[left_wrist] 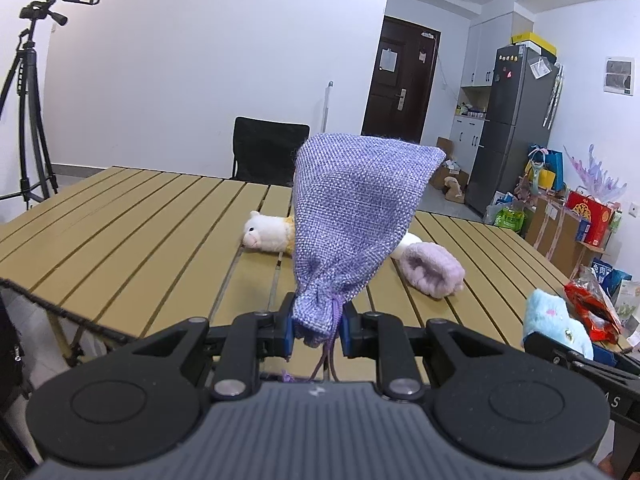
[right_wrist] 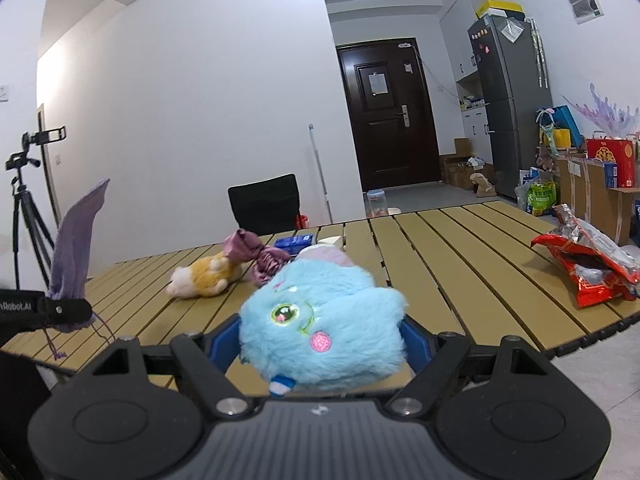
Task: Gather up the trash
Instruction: 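Carry the blue toy with the right tool while the left tool carries the purple bag toward the bin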
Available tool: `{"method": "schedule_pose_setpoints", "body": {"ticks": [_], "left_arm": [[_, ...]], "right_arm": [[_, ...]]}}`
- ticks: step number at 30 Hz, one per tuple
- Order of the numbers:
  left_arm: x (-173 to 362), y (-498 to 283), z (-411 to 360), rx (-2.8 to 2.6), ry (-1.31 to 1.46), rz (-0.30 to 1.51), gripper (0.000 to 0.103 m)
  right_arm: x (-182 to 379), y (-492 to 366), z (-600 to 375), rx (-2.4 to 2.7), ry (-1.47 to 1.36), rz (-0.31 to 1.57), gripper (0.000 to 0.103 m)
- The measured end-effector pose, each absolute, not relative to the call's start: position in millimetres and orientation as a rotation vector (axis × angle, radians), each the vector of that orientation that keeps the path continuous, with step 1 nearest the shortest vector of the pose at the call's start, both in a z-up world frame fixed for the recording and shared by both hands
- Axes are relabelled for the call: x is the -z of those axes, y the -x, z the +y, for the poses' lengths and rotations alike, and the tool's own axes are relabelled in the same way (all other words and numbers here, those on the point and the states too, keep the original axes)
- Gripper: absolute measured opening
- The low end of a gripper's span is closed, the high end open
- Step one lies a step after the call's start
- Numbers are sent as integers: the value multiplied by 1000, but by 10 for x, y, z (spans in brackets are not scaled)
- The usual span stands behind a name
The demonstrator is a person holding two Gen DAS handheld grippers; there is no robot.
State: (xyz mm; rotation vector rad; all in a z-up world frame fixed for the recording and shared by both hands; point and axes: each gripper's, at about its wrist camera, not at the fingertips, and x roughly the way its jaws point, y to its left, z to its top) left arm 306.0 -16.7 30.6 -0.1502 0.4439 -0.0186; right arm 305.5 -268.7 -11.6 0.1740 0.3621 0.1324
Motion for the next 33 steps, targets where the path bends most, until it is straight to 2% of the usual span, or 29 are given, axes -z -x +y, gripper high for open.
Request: {"method": "schedule_pose_setpoints", "body": {"ticks": [14, 33], "left_arm": [[-328, -2221, -54, 0, 147, 450, 21], [186, -1584, 240, -60, 144, 581, 21]], "right_arm": [[139, -2265, -2498, -194, -119, 404, 80], [578, -1765, -2247, -244, -68, 550, 80]]}}
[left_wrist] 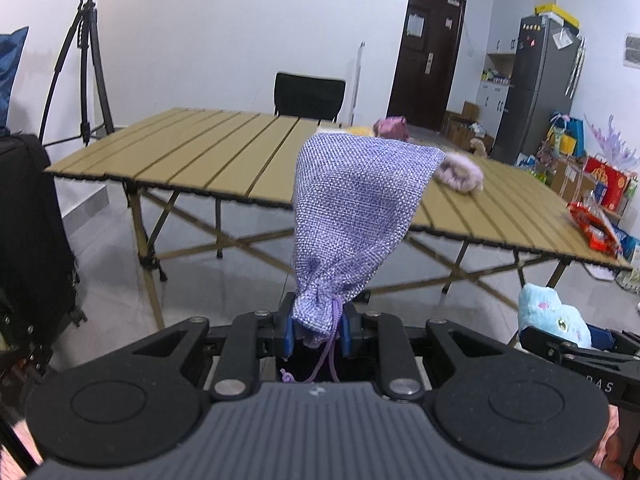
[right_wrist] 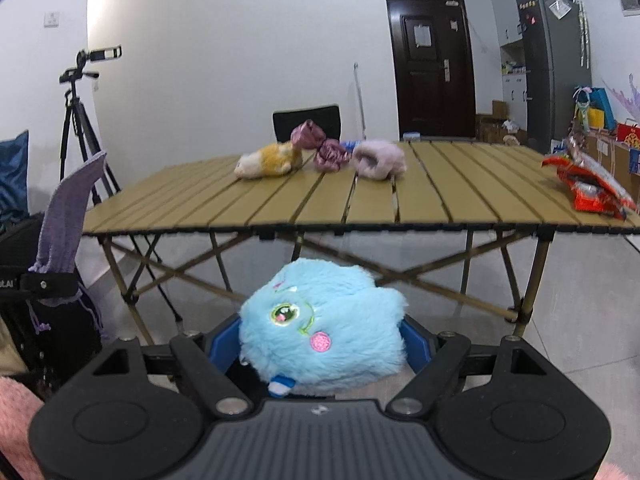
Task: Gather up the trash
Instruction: 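Carry the blue toy with the right tool while the left tool carries the purple bag toward the bin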
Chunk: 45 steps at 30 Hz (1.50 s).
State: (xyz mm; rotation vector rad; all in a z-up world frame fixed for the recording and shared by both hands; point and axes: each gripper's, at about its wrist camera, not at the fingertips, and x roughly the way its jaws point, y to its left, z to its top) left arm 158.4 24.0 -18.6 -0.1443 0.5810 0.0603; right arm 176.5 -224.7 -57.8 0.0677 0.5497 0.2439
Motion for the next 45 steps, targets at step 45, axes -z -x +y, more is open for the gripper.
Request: {"method": "schedule_pose_setpoints", "body": {"ticks": [45], "left_arm": [[1347, -2023, 780, -130, 222, 912, 21]], "right_arm": [[1866, -2158, -2062, -172, 21, 1009, 80]]}}
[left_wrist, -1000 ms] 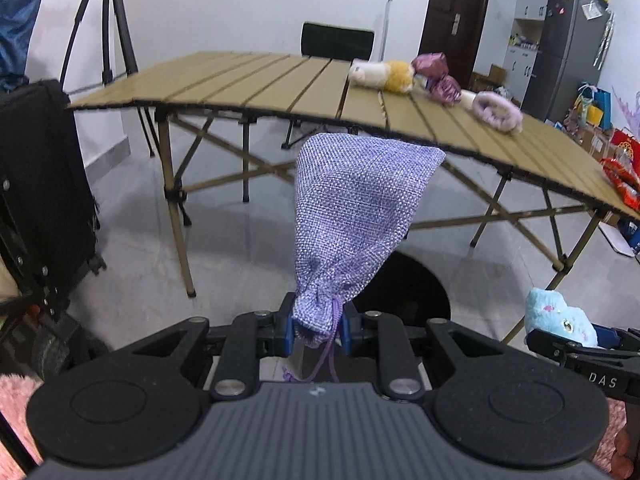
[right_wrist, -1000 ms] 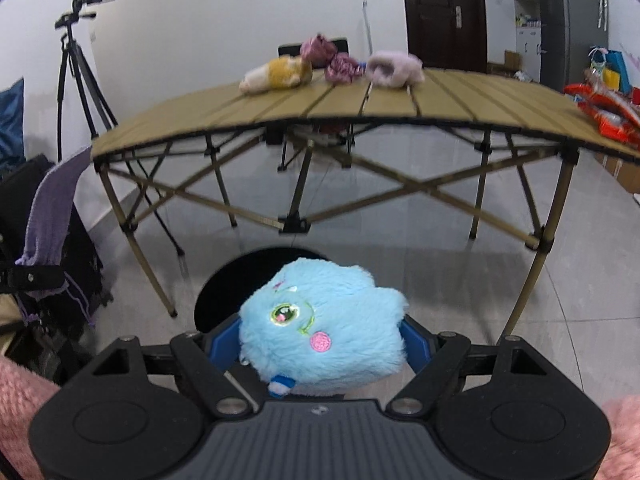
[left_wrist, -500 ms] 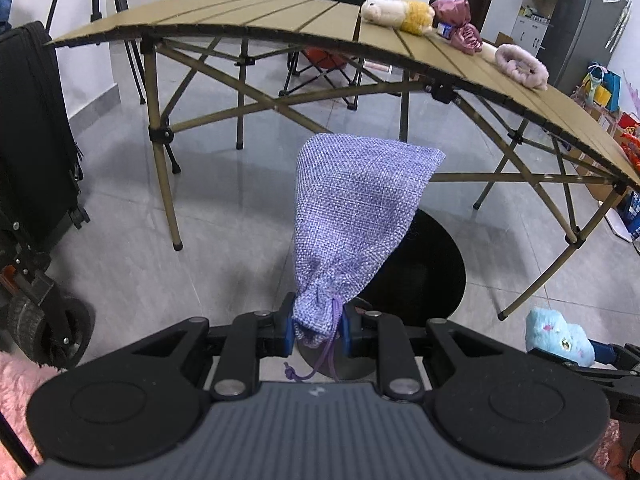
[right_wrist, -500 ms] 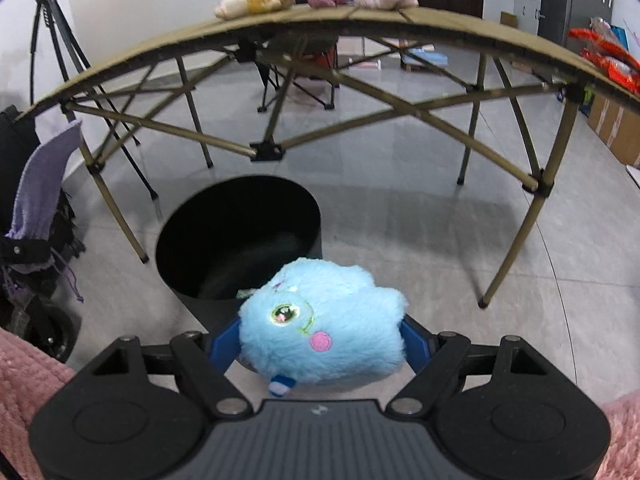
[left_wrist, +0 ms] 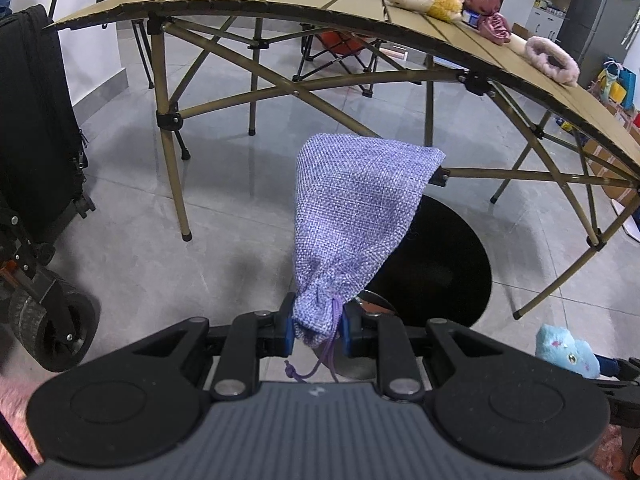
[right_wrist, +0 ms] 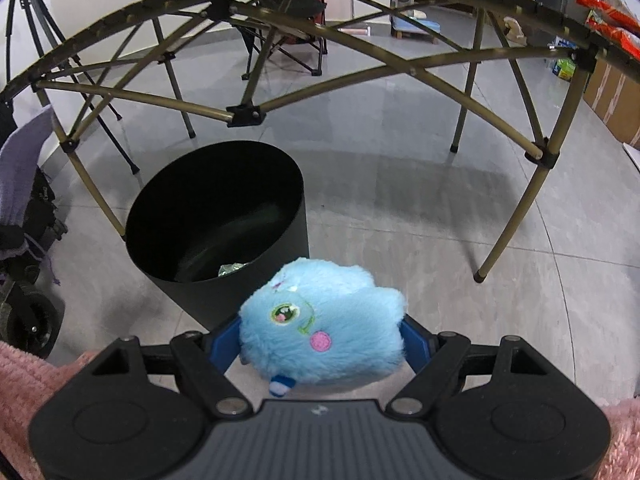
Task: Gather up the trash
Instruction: 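Carry the blue toy with the right tool while the left tool carries the purple bag toward the bin, then lower the right tool over the bin and open it to drop the blue toy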
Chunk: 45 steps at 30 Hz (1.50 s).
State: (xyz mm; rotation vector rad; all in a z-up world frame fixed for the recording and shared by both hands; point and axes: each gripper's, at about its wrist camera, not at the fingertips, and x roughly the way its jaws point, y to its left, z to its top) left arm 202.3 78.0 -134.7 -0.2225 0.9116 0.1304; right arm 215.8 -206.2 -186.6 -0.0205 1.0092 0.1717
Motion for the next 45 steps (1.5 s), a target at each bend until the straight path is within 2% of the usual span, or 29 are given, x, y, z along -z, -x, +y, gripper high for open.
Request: {"method": "schedule_pose_setpoints", "body": {"ticks": [26, 45], "left_arm": [[1546, -2457, 1125, -164, 283, 942, 21], [1603, -2693, 1373, -211, 331, 940, 21]], "right_arm": [[1808, -2875, -1417, -257, 76, 992, 80], [2102, -3556, -904, -309, 57, 1070, 80]]}}
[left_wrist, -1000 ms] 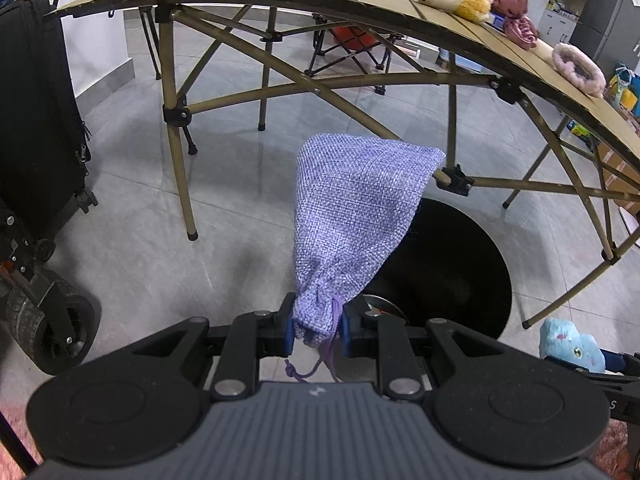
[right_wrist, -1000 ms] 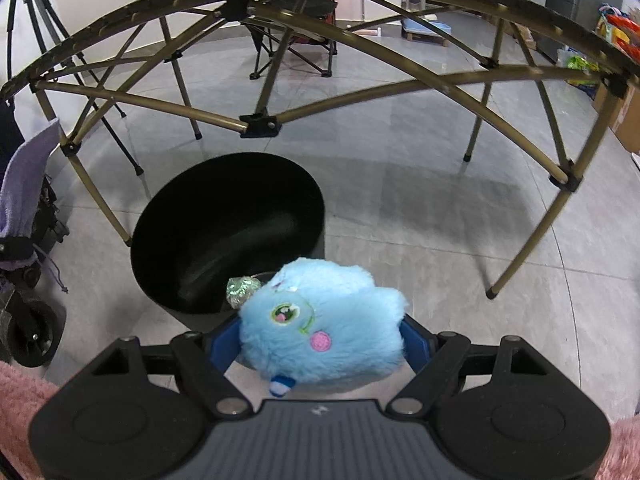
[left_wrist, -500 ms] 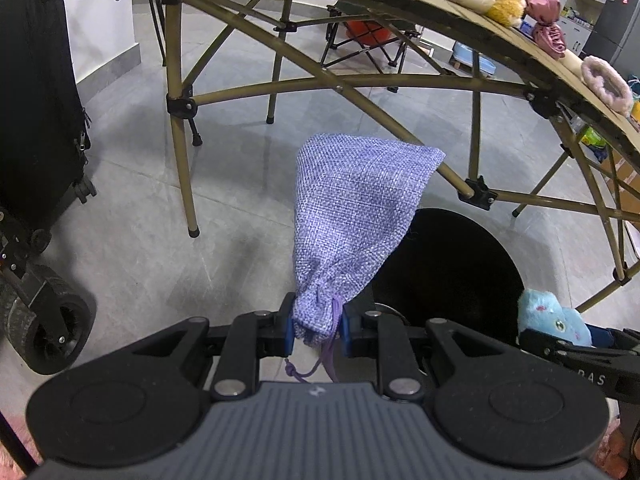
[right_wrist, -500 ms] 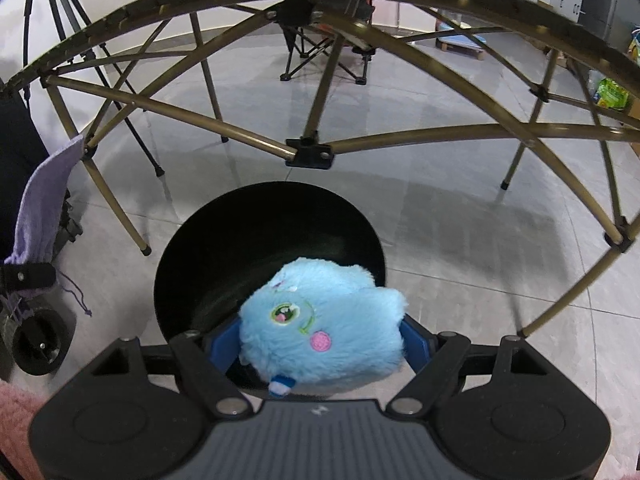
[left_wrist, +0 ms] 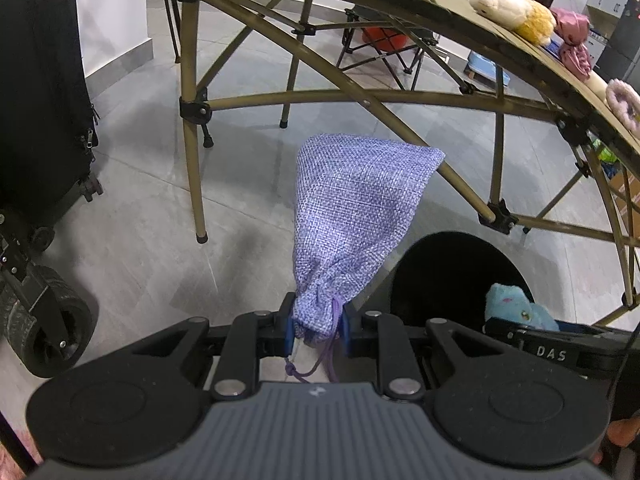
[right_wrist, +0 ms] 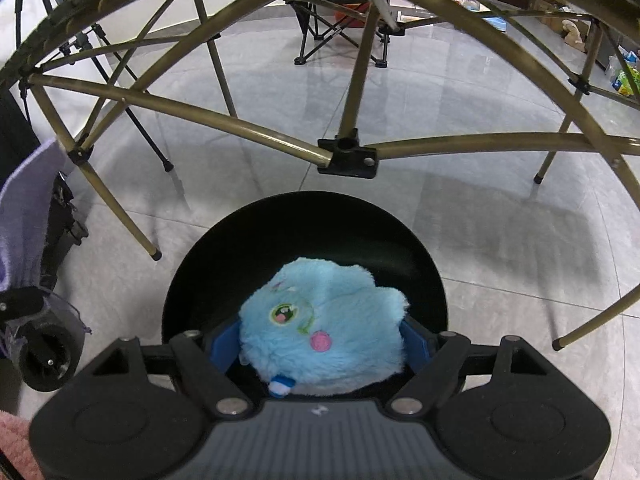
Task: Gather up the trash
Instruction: 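Lower the right tool over the bin and open it to drop the blue toy, then move the left tool over the bin and open it to drop the purple bag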
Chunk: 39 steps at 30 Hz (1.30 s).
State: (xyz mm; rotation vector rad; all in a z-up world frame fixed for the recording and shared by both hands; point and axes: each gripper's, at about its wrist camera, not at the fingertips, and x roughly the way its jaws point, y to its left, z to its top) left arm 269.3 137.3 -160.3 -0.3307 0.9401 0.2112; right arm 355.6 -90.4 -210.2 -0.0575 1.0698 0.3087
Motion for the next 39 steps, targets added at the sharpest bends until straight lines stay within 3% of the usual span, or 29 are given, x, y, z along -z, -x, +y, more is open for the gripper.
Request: {"method": "schedule_pose_setpoints", "body": {"ticks": [11, 14, 39], "left_arm": [[1605, -2769, 1451, -233, 348, 933, 21], [1616, -2774, 1453, -234, 347, 937, 21], [1438, -2725, 1148, -175, 298, 894, 21]], "right_arm": [[2144, -3622, -894, -309, 33, 1078, 83], [2099, -3612, -889, -313, 29, 1056, 103], [1917, -3453, -1172, -269, 27, 998, 103]]}}
